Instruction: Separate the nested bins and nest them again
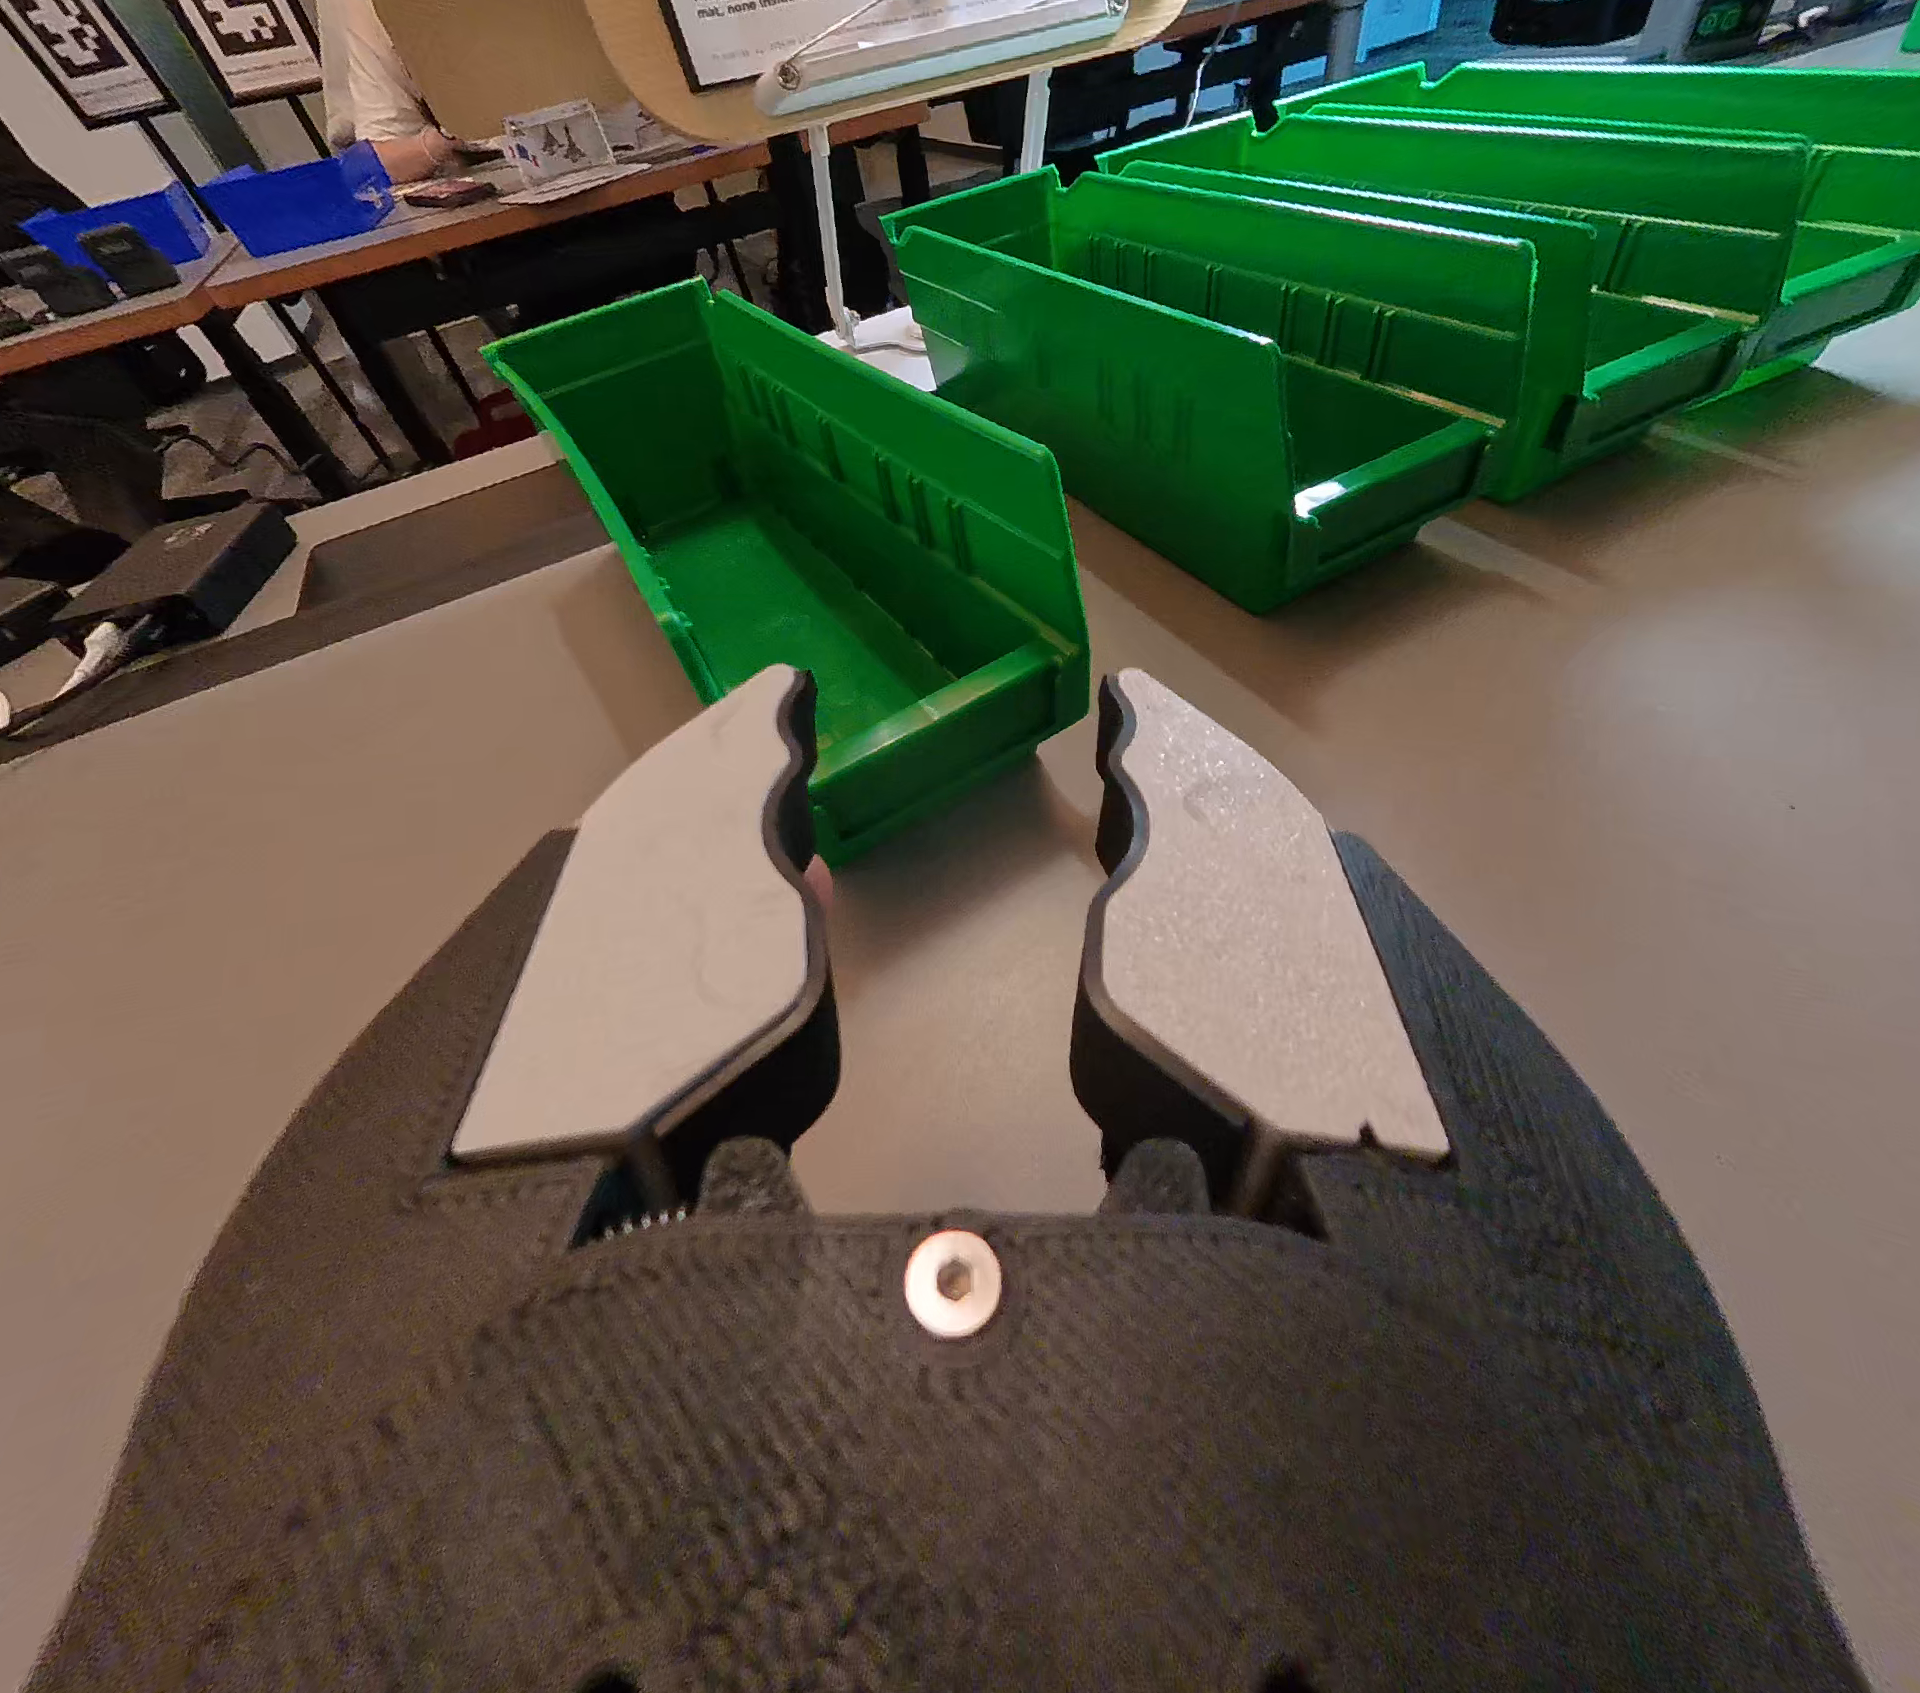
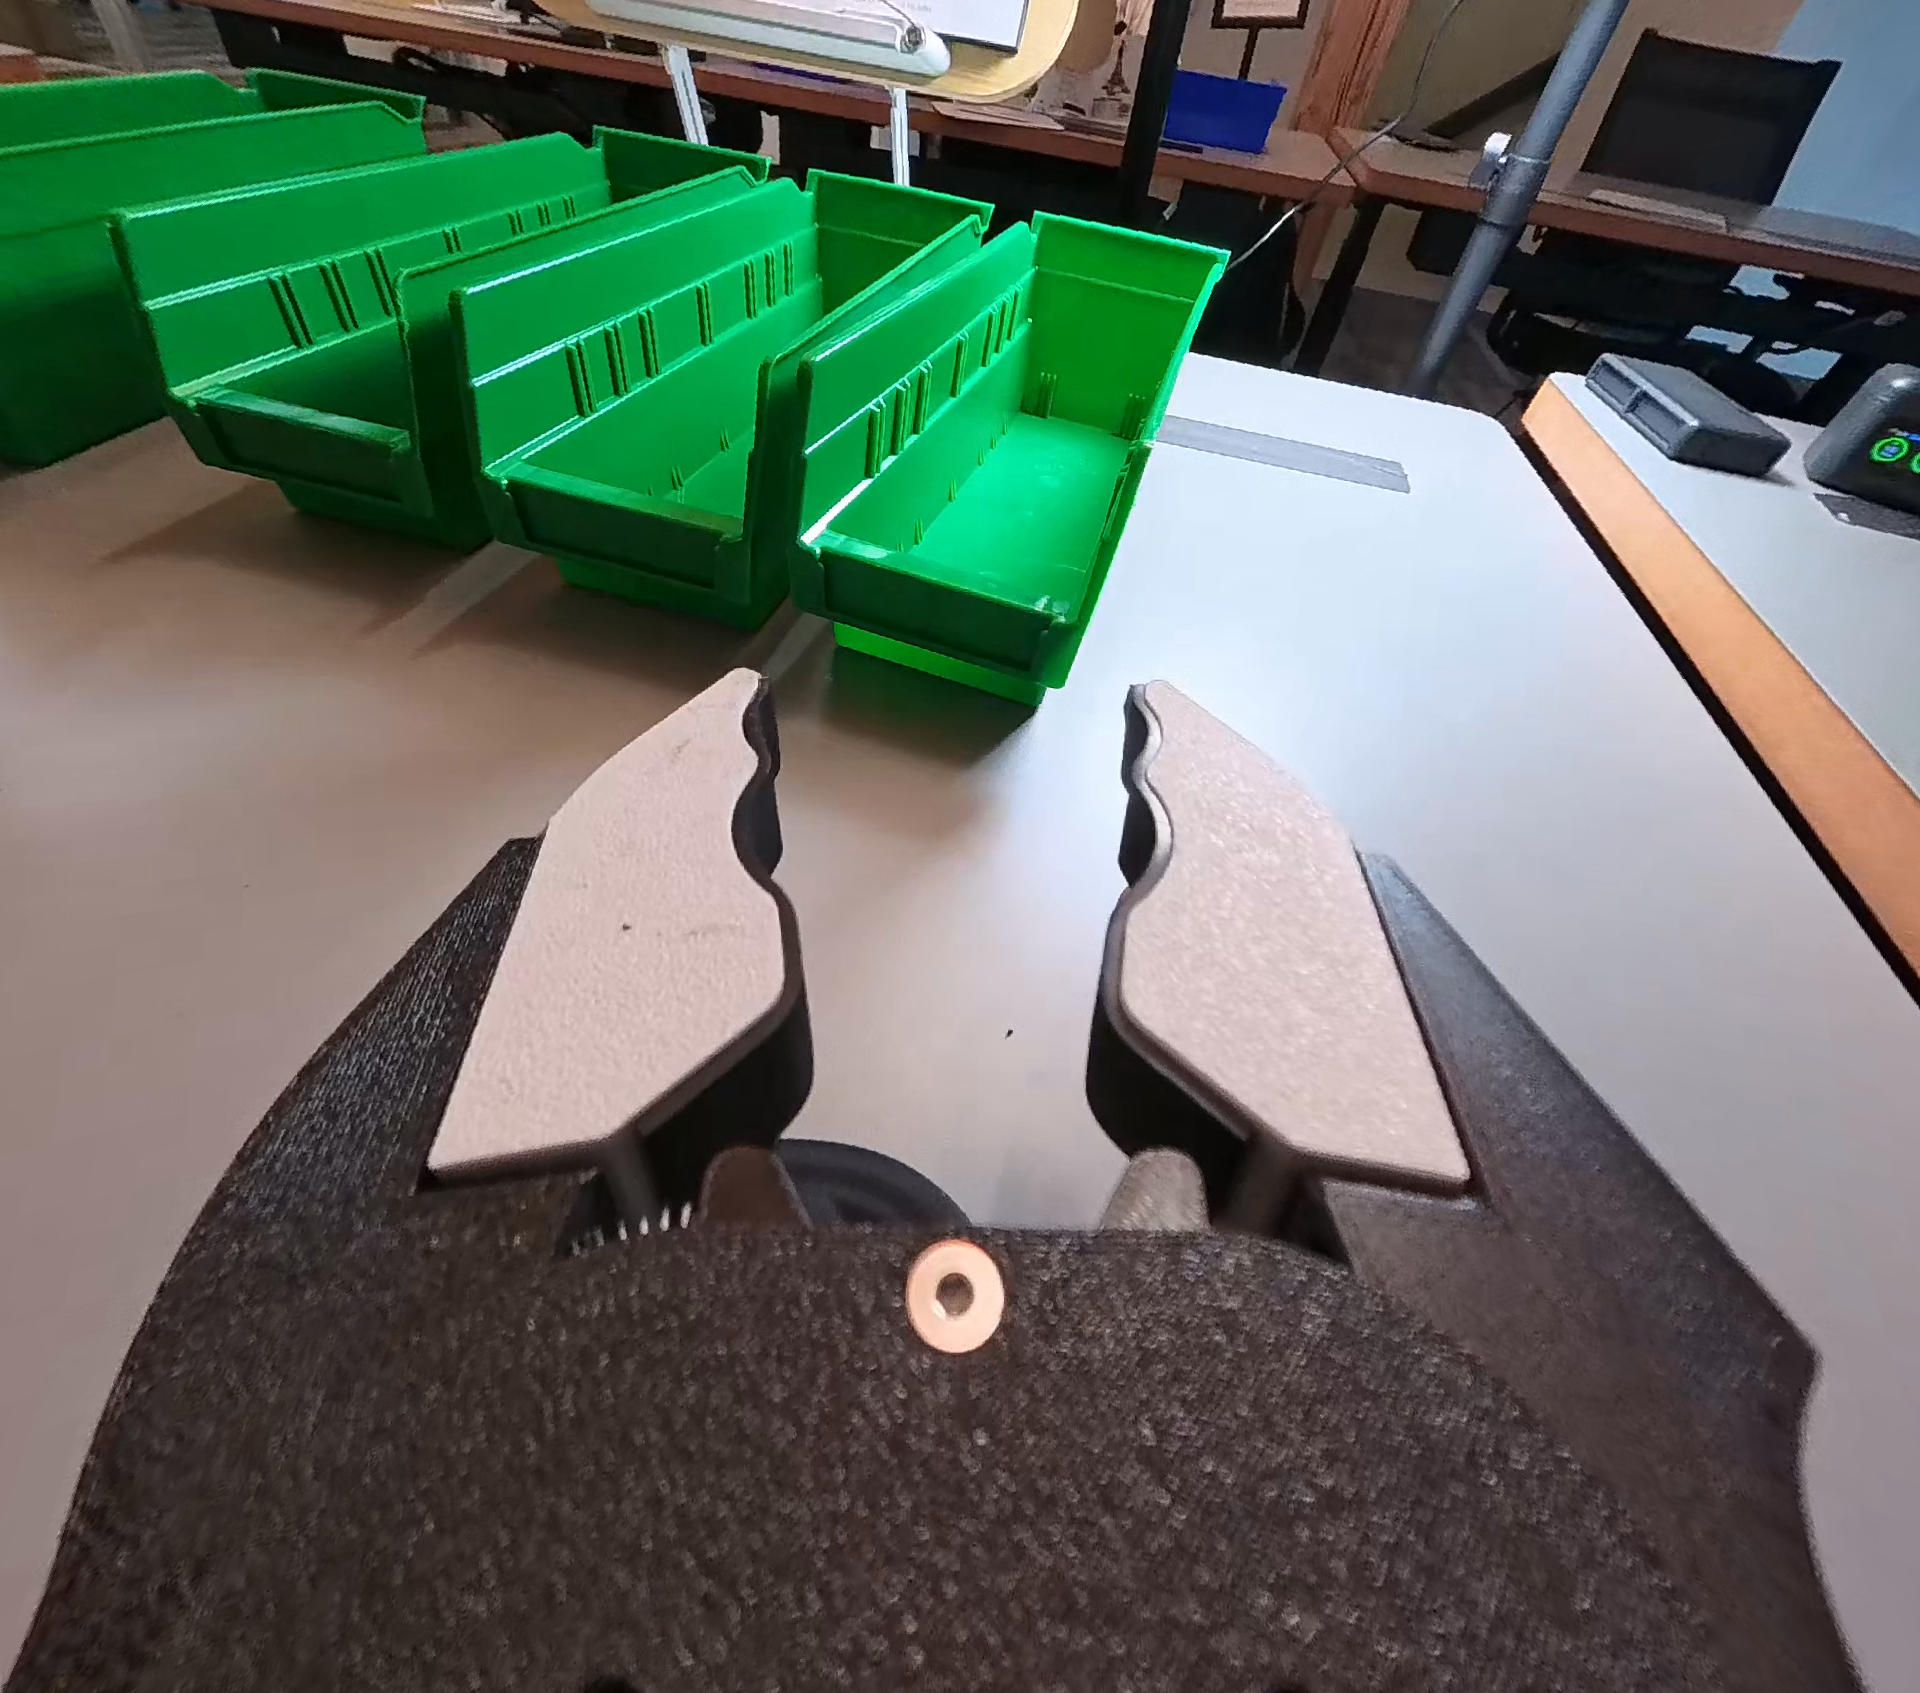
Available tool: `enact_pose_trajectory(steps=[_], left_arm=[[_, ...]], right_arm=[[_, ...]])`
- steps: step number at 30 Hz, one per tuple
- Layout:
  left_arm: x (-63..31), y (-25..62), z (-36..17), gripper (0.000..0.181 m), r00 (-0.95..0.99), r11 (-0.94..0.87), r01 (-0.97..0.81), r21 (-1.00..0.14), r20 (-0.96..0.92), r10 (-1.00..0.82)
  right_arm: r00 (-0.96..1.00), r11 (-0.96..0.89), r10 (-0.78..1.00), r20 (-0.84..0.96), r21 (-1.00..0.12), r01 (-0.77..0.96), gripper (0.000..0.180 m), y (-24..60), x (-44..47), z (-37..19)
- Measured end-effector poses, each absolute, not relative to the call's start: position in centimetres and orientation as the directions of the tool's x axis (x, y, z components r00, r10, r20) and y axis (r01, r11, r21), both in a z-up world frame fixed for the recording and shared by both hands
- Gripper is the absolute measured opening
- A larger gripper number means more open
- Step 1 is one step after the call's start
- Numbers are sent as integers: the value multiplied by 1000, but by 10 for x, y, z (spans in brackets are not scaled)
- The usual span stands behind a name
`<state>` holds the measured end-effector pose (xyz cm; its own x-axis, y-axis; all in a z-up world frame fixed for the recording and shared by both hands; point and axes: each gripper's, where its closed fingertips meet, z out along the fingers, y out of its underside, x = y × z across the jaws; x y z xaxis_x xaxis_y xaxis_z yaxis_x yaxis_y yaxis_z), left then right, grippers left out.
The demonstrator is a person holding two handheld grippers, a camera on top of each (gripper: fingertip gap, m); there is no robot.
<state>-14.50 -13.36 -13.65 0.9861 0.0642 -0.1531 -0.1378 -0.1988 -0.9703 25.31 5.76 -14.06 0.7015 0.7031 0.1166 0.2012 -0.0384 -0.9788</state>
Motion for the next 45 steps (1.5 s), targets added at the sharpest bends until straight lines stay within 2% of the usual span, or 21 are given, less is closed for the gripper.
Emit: enact_pose_trajectory(steps=[5,8,12,16,18,25,34,37,45], left_arm=[[-139,-128,-142,52,976,-224,-205,-953,-218,31],[-136,-114,-150,51,931,-283,-360,-889,-362,-48],[-136,-93,-172,53,827,-421,-559,-714,-514,-226],[-150,-75,-197,53,683,-524,-715,-463,-625,-379],[-158,-72,-212,55,643,-571,-740,-355,-622,-447],[-184,-63,-224,32,528,-601,-785,-150,-670,-522],[-181,-64,-203,29,460,-548,-828,-122,-706,-538],[-178,-61,-170,29,422,-534,-838,-109,-749,-510],[-116,-36,-60,29,404,-451,-874,-179,-786,-469]], right_arm=[[688,-40,716,116,-978,207,61,56,251,-142],[671,-28,728,140,-972,233,61,54,247,-144],[666,10,723,183,-967,255,61,51,245,-143],[682,8,717,148,-979,204,62,52,250,-137],[686,4,716,134,-982,188,62,52,252,-135],[671,17,731,125,-986,165,64,49,251,-132],[613,20,780,124,-985,174,66,42,245,-134],[608,18,785,117,-986,167,67,41,245,-134],[601,18,792,108,-988,153,67,40,246,-132]])
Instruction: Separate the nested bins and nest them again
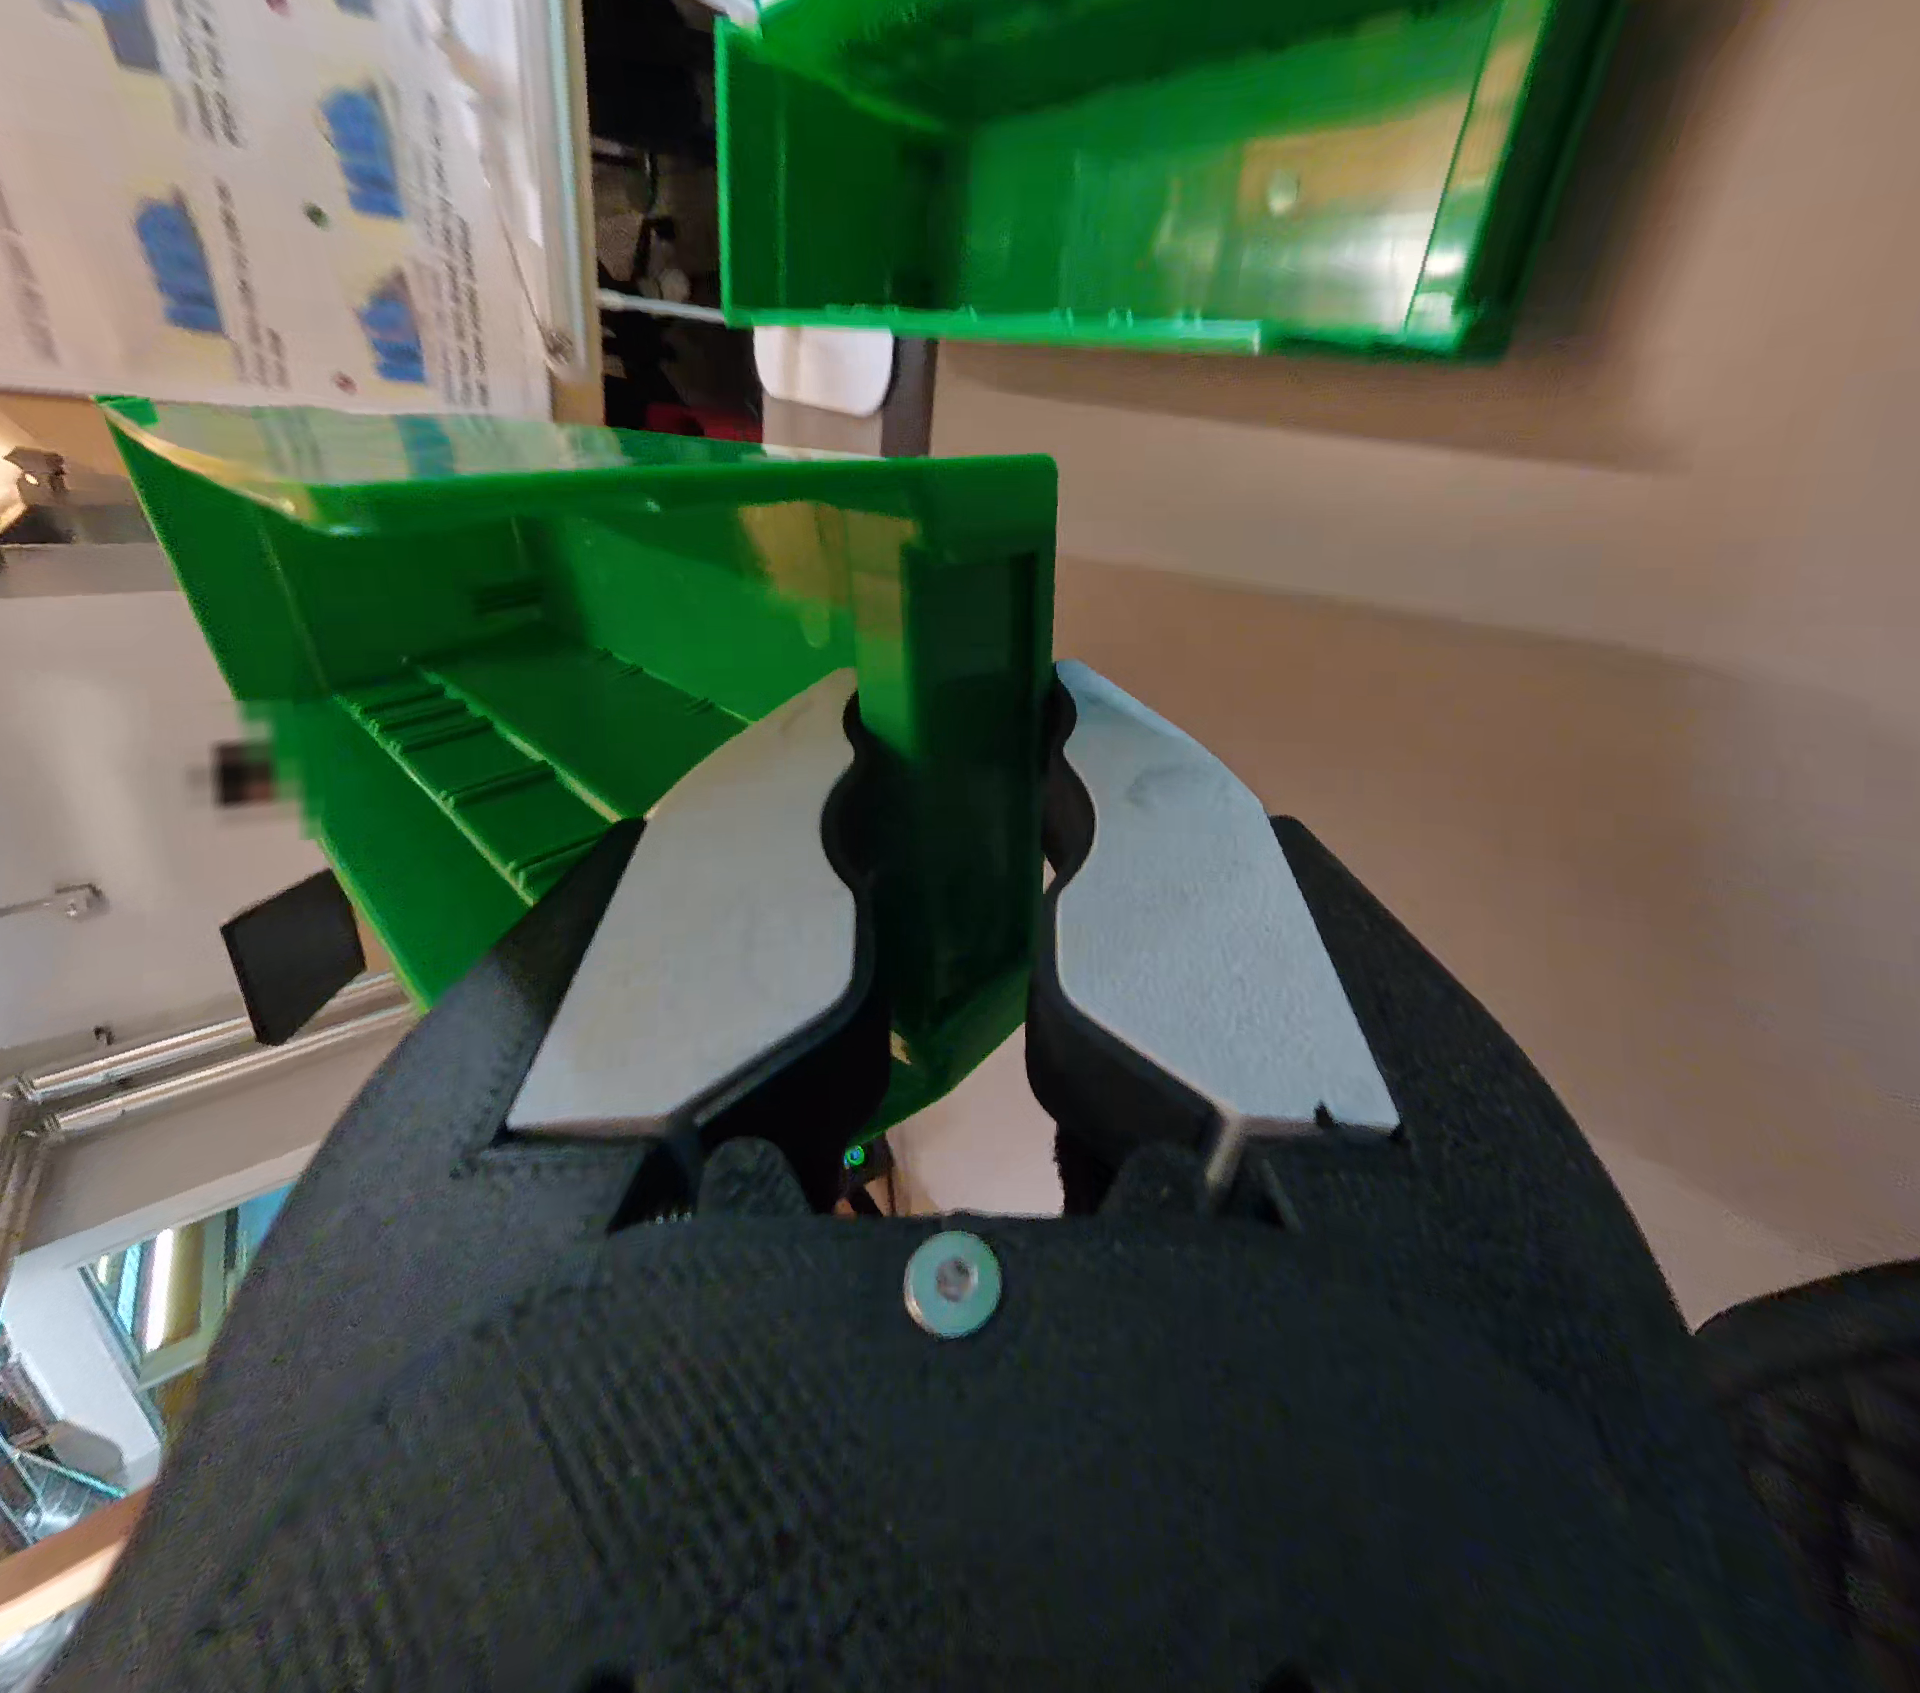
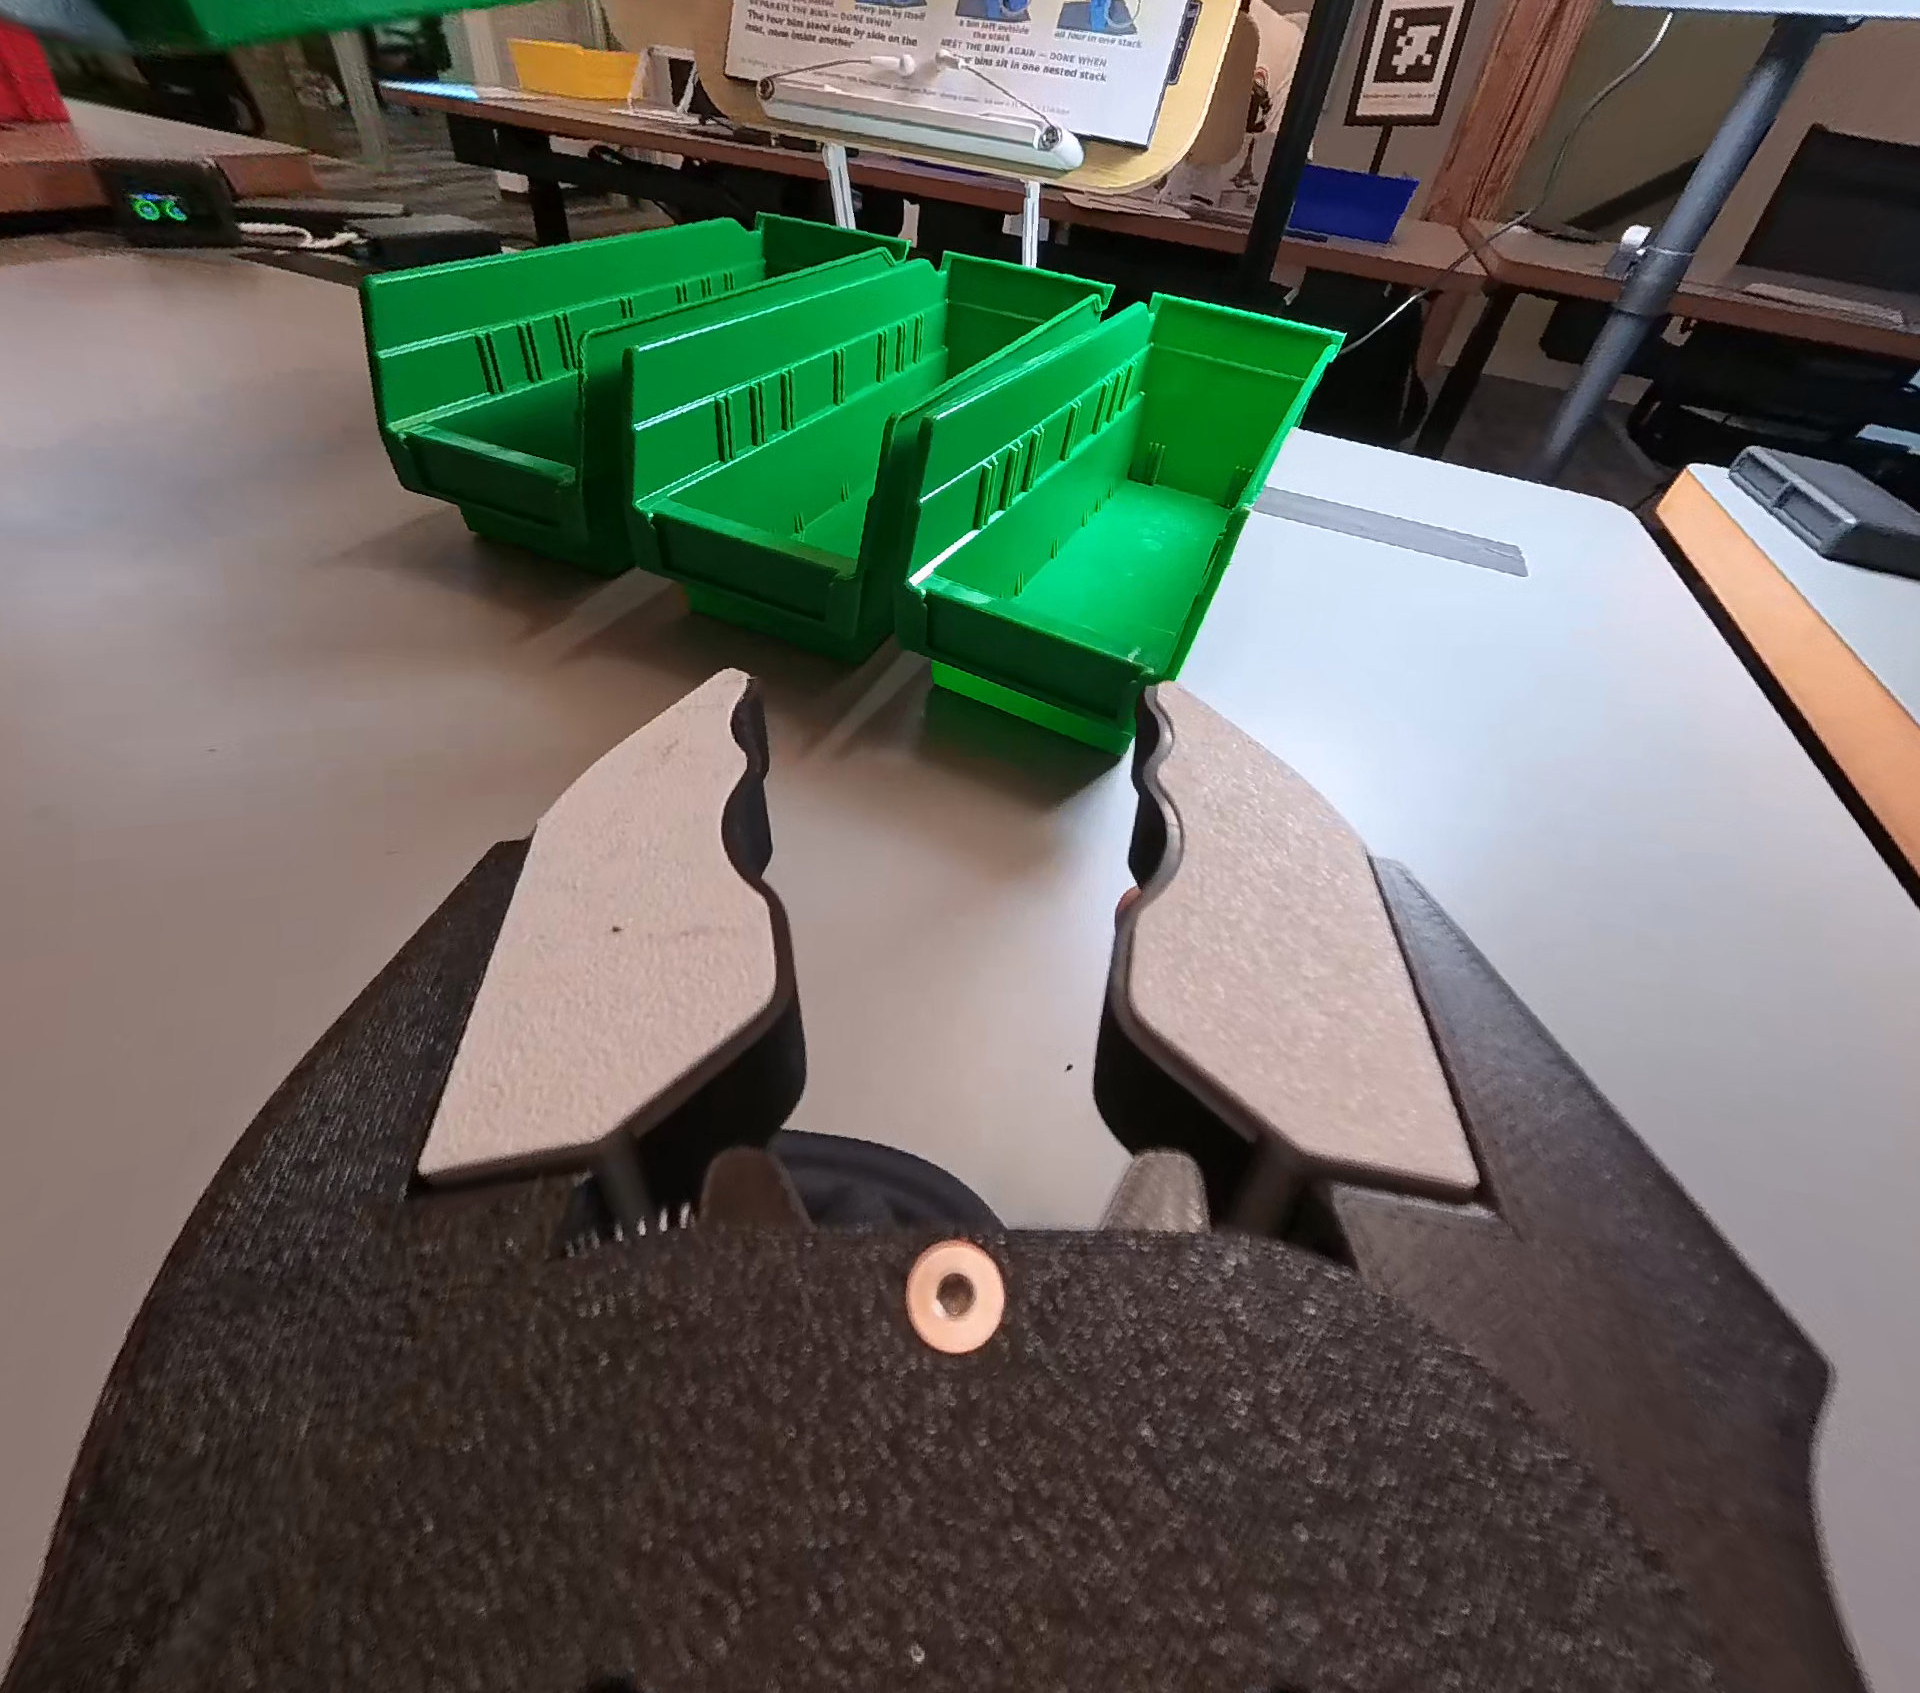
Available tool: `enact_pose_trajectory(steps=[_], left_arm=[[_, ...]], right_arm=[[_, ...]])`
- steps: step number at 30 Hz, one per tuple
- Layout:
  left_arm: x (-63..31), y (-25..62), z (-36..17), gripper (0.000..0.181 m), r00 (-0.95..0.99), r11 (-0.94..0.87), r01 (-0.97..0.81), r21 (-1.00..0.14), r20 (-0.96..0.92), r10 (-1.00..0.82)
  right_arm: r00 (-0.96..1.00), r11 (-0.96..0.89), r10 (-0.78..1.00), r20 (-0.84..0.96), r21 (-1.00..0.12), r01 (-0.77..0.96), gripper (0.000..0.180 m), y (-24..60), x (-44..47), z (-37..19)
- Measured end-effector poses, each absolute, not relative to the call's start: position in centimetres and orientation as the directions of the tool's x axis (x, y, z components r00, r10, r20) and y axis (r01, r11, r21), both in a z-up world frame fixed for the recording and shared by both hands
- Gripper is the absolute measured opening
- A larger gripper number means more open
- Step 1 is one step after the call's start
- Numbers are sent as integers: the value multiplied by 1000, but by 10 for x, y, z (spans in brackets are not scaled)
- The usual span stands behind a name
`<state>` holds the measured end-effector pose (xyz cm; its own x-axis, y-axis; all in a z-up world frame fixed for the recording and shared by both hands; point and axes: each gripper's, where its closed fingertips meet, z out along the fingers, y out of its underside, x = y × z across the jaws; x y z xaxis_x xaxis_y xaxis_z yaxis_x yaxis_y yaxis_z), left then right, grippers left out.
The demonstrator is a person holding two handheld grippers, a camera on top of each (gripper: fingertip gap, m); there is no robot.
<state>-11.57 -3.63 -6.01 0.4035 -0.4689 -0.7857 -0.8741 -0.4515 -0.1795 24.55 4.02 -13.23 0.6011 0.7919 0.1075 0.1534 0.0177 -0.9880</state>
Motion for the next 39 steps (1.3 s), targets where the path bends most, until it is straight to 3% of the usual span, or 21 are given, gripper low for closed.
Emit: enact_pose_trajectory(steps=[7,21,39], left_arm=[[-48,-8,-33,29,408,-417,-887,-197,-759,-508],[-17,24,-132,29,383,-451,-889,-79,-667,-638],[-24,36,-177,30,427,-476,-872,-110,-645,-633]], right_arm=[[598,18,794,106,-988,151,67,40,246,-132],[598,17,796,96,-990,137,68,39,247,-131],[595,7,799,80,-992,124,65,40,248,-130]])
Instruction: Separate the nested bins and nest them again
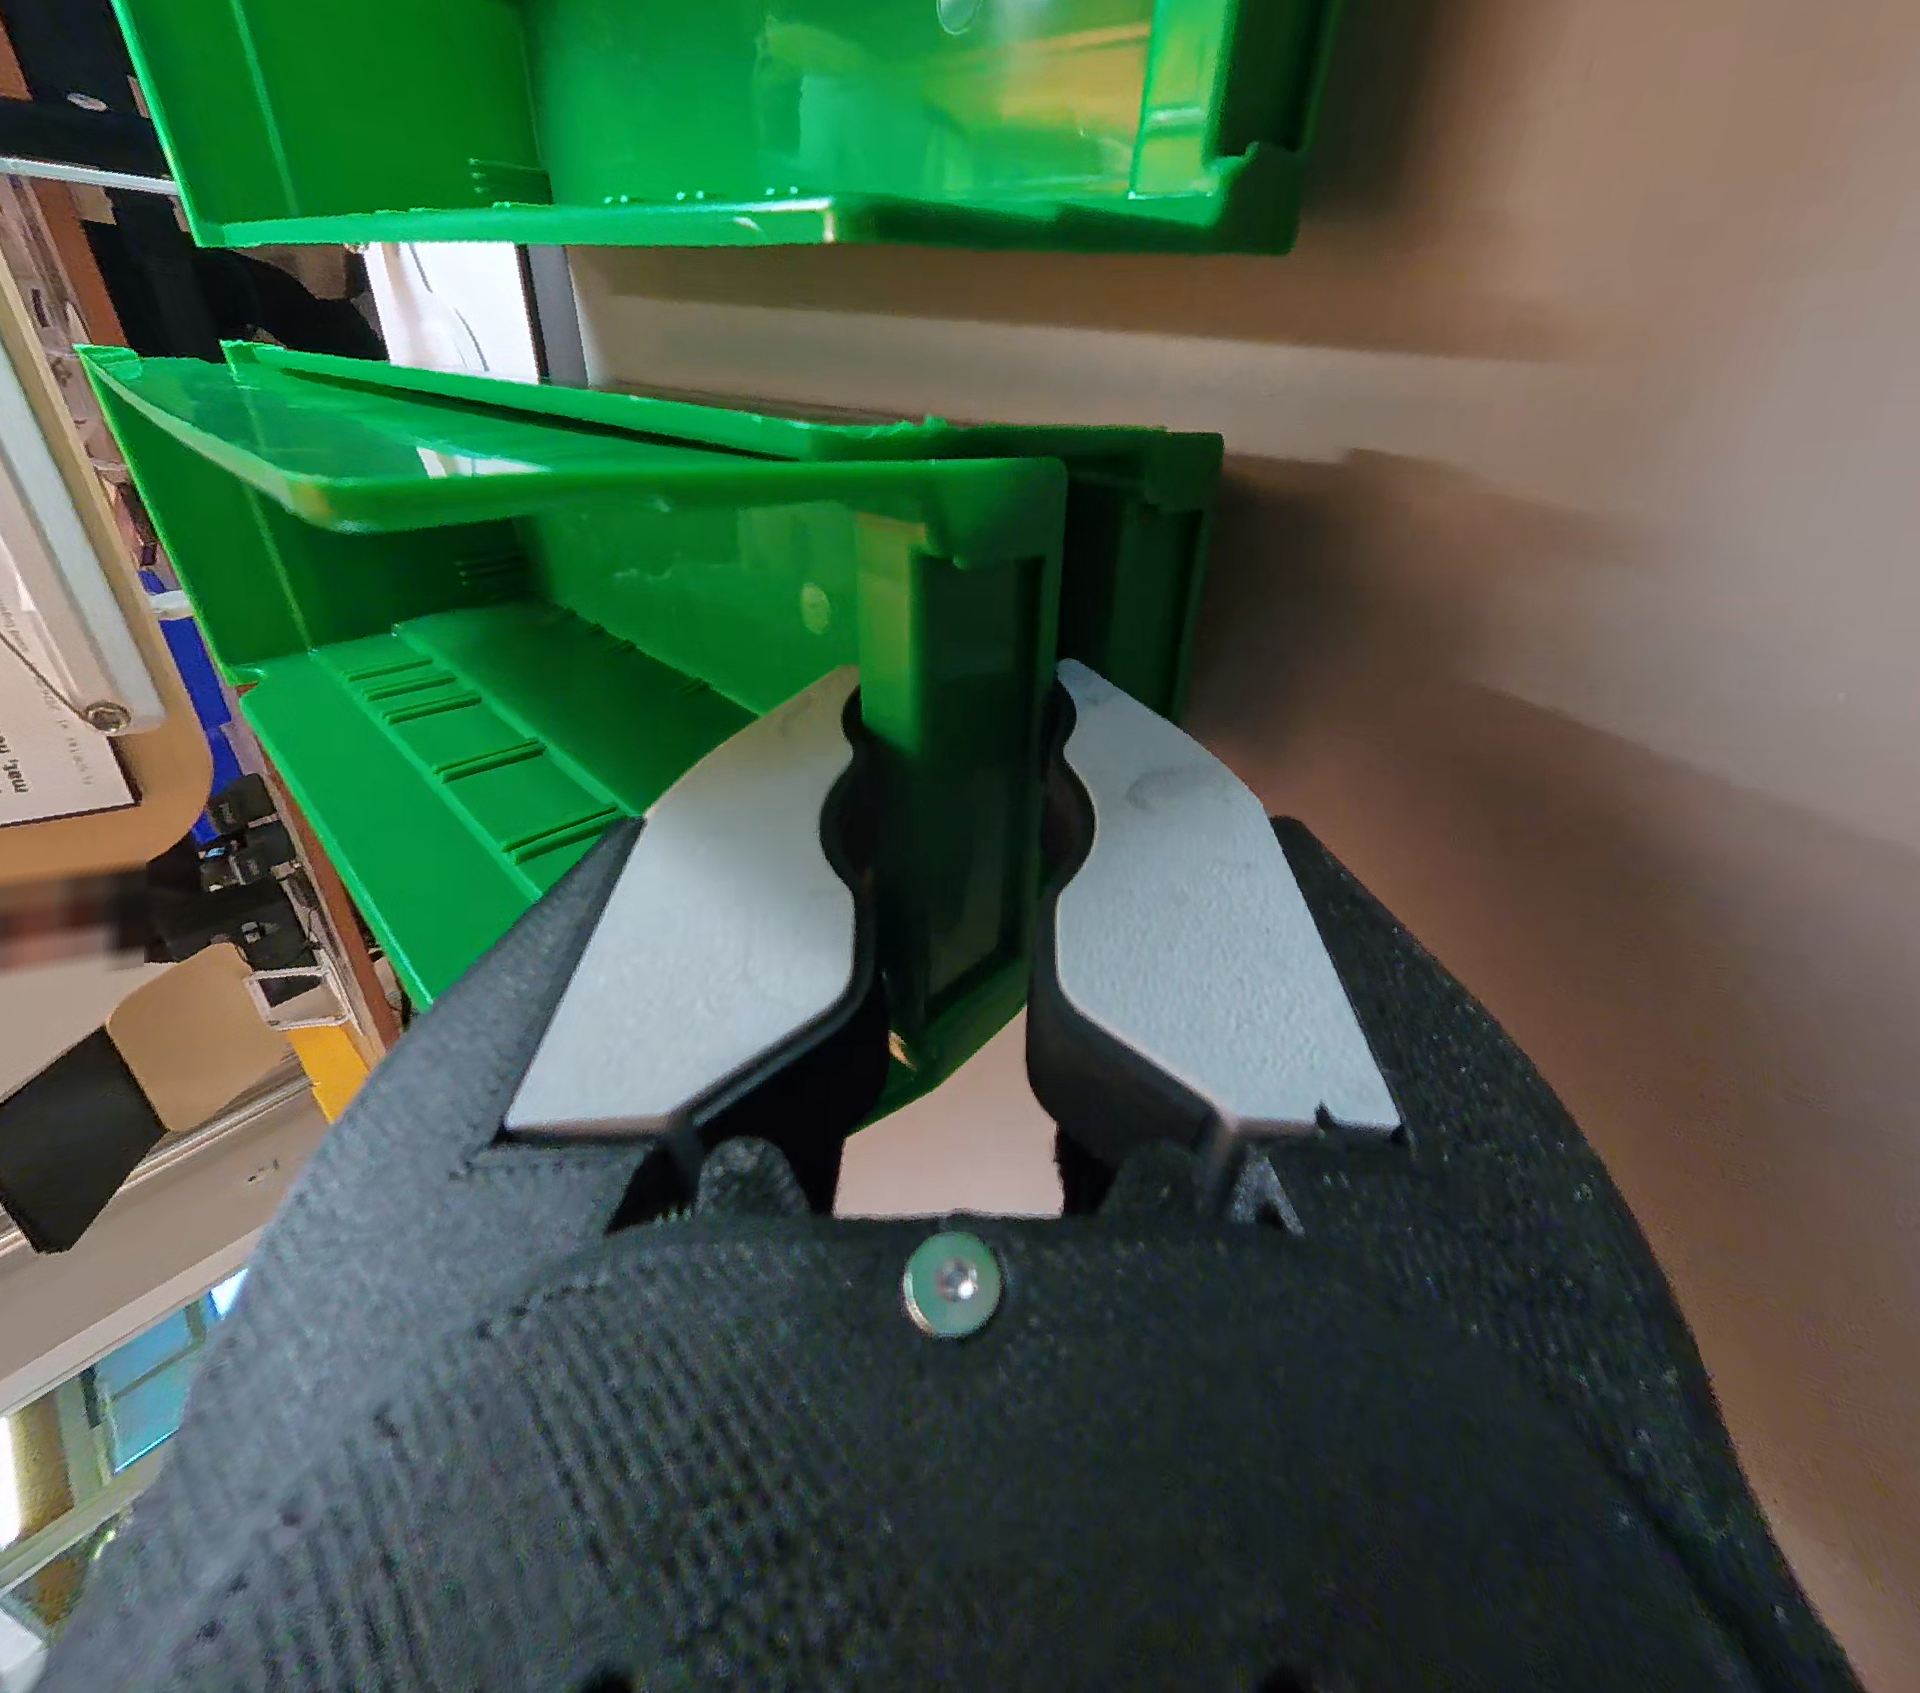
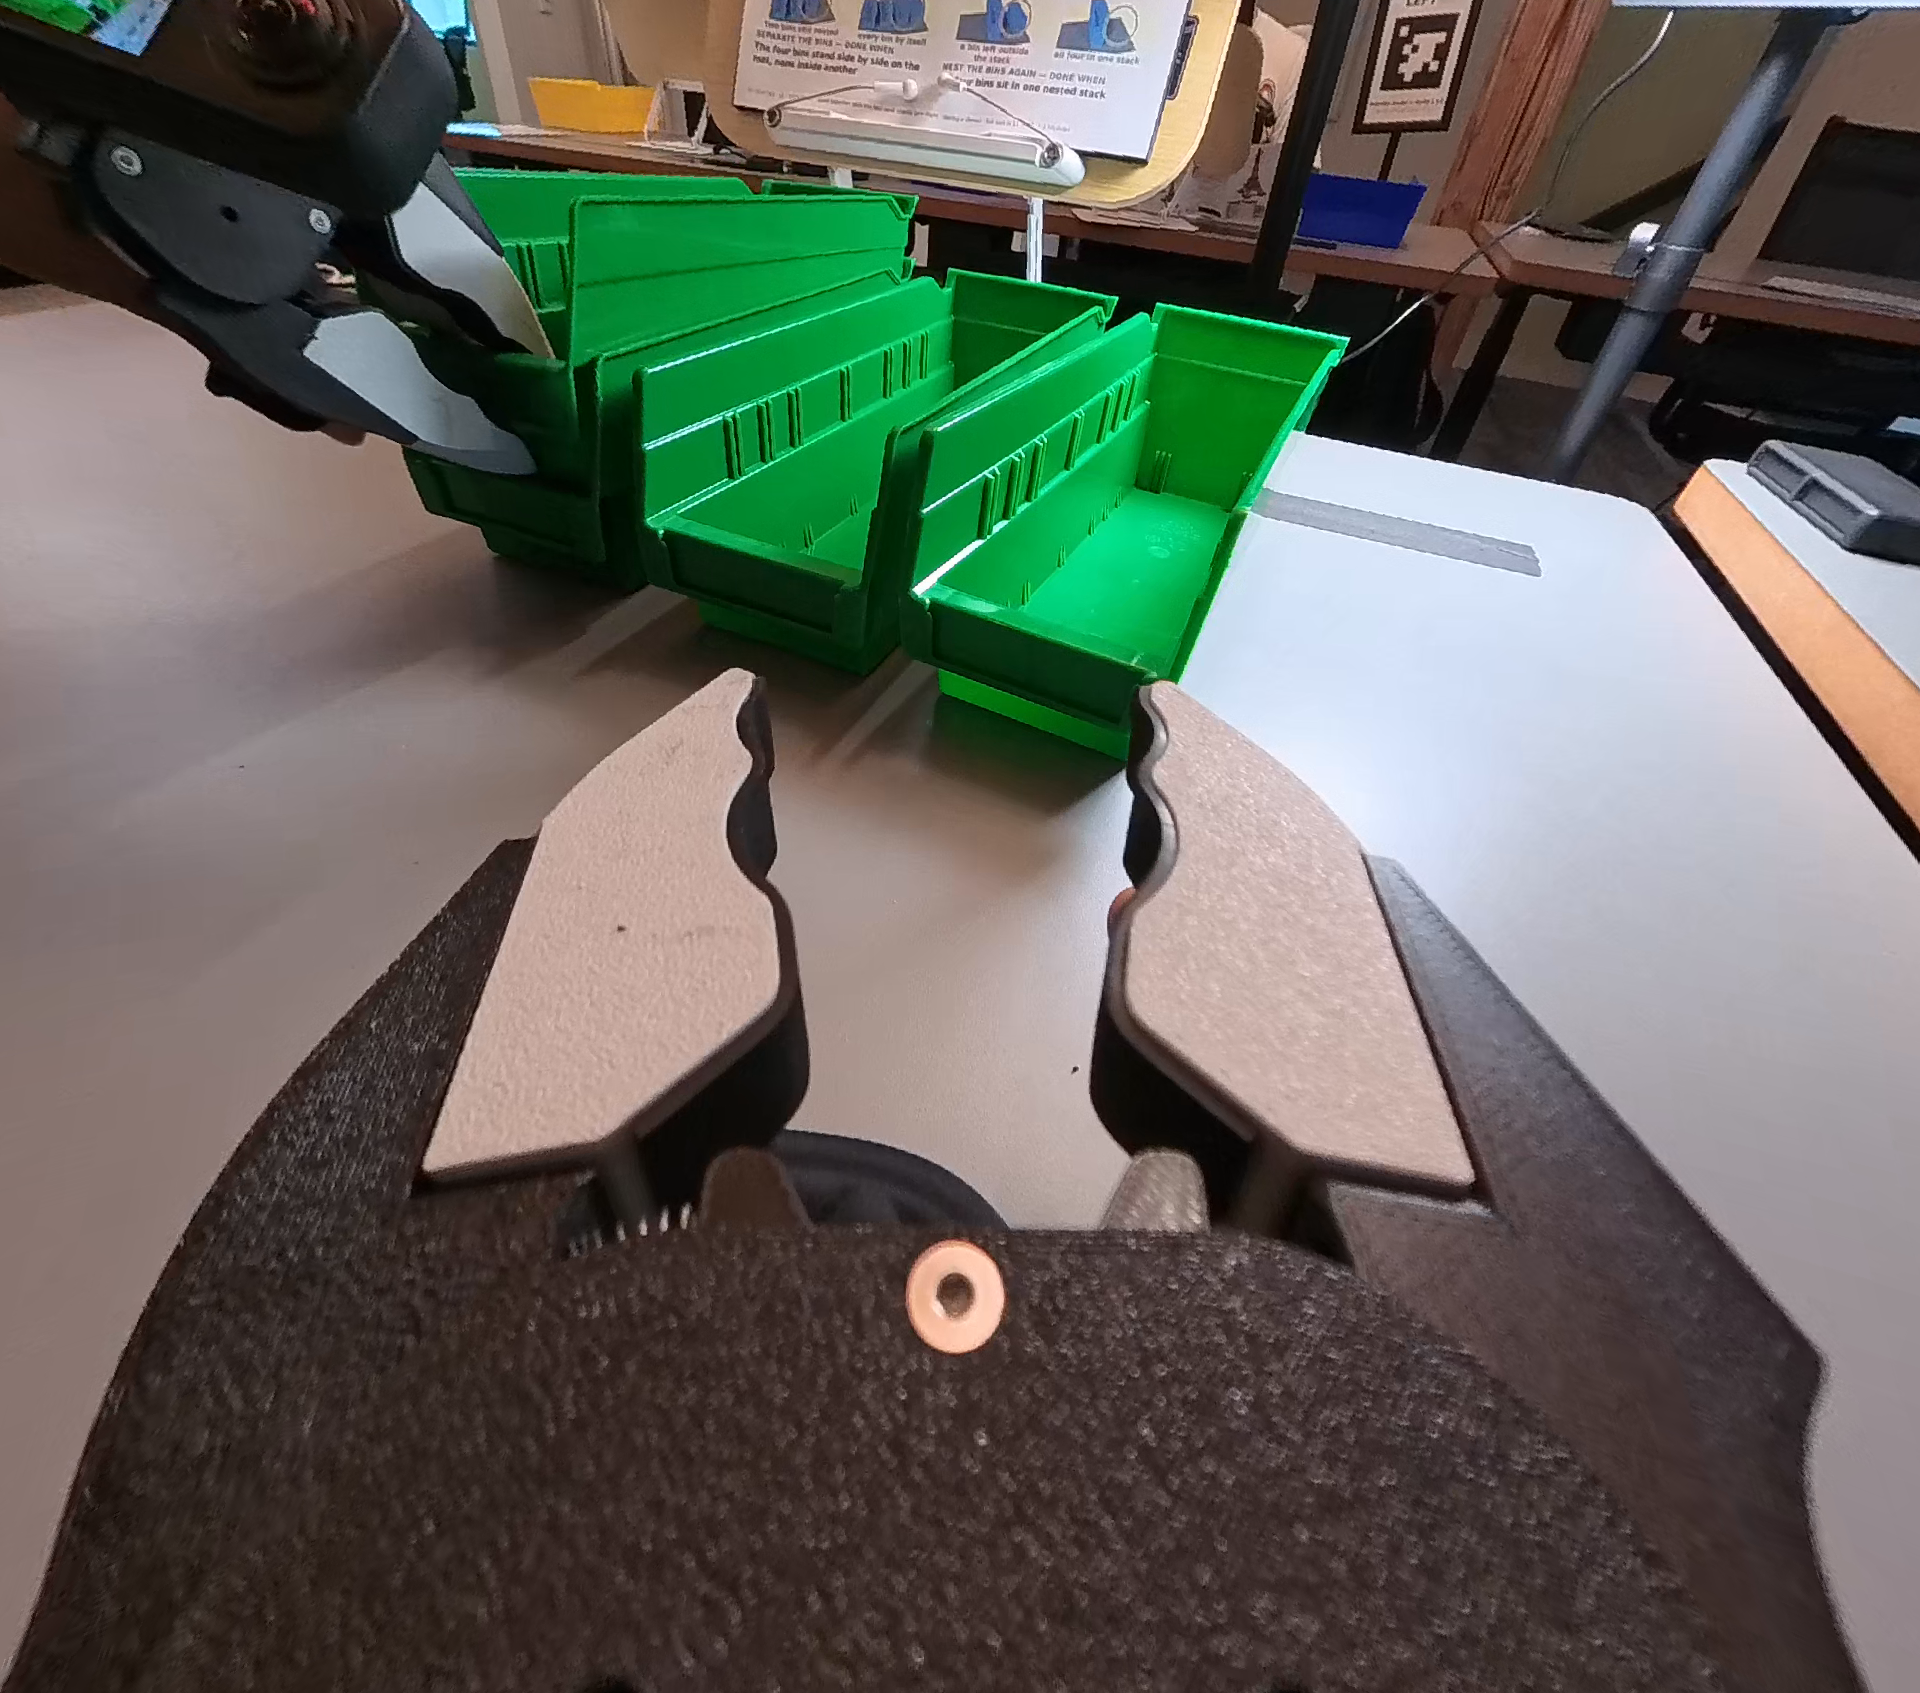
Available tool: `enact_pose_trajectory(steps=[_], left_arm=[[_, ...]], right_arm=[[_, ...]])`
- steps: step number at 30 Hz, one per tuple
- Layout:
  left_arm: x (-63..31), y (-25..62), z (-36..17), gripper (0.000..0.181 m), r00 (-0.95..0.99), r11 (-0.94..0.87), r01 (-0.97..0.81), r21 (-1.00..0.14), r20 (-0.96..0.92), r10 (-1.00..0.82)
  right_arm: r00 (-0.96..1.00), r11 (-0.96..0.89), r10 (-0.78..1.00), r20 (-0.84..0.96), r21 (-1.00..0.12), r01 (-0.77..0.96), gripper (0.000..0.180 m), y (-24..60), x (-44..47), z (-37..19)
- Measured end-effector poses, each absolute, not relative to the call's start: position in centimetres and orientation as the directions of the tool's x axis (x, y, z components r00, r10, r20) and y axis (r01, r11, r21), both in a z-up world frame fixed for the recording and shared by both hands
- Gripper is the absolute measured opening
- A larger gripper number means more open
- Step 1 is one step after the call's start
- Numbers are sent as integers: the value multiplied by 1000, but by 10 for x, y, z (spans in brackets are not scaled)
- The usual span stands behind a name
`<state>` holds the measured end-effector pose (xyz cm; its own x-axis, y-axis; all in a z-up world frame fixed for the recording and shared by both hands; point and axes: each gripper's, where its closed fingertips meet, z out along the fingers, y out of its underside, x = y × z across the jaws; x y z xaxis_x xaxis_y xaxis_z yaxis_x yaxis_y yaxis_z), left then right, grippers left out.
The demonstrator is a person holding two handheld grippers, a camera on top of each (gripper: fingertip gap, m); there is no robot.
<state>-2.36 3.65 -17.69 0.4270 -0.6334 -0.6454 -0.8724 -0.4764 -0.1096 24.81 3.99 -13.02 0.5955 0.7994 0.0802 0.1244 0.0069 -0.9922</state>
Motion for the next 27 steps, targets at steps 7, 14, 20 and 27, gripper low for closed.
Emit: enact_pose_trajectory(steps=[7,14,20,27], left_arm=[[-20,39,-174,33,439,-460,-873,-159,-666,-603],[-3,37,-138,51,502,-414,-859,-301,-654,-566],[29,37,-90,51,547,-314,-836,-449,-655,-522],[63,47,-93,51,526,-278,-847,-453,-638,-562]], right_arm=[[597,6,799,80,-992,124,64,40,248,-130],[596,3,799,80,-992,129,64,40,248,-131],[595,4,799,81,-992,129,64,40,247,-131],[593,10,801,79,-993,119,64,40,248,-129]])
